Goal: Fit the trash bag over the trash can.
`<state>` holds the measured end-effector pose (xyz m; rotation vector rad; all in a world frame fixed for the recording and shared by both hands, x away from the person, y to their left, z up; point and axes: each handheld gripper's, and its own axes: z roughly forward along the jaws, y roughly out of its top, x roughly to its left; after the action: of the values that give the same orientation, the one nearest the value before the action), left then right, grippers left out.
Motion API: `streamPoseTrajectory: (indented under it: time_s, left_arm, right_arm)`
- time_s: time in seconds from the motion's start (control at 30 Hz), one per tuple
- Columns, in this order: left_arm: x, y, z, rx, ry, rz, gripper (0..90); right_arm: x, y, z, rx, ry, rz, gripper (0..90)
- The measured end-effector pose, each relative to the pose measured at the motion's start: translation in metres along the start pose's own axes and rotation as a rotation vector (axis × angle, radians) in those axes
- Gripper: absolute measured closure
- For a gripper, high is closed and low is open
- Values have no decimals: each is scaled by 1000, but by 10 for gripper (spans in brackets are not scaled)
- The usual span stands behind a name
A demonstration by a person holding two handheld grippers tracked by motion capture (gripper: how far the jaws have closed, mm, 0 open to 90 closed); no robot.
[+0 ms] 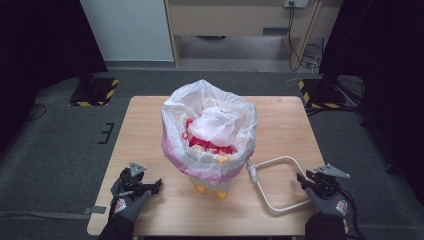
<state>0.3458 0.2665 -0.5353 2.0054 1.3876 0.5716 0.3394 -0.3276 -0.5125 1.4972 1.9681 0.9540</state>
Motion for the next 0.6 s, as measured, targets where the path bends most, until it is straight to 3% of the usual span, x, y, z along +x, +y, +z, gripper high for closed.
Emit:
streamPoseTrajectory:
  time_s: [0.13, 0.2, 0.23, 0.33, 0.43, 0.53, 0.6]
  left_arm:
    - [0, 0, 0, 1, -1, 1, 24]
    - [0, 0, 0, 1, -1, 1, 23]
    - [0, 0, 0, 1, -1, 1, 23]
    - [0, 0, 0, 1, -1, 2, 22]
    - [0, 0, 0, 1, -1, 1, 20]
    - [0, 0, 0, 2, -1, 2, 19]
    - [0, 0, 0, 2, -1, 2, 19]
  right_arm:
    - [-2, -3, 0, 58, 13, 0, 754]
    - [-4, -3, 3, 62, 11, -28, 822]
    - [-4, -2, 4, 61, 22, -14, 834]
    - [-4, 2, 10, 53, 34, -38, 843]
    - [-3, 10, 21, 43, 44, -99, 844]
    - [-1, 19, 35, -13, 77, -151, 823]
    - [1, 24, 37, -52, 77, -139, 754]
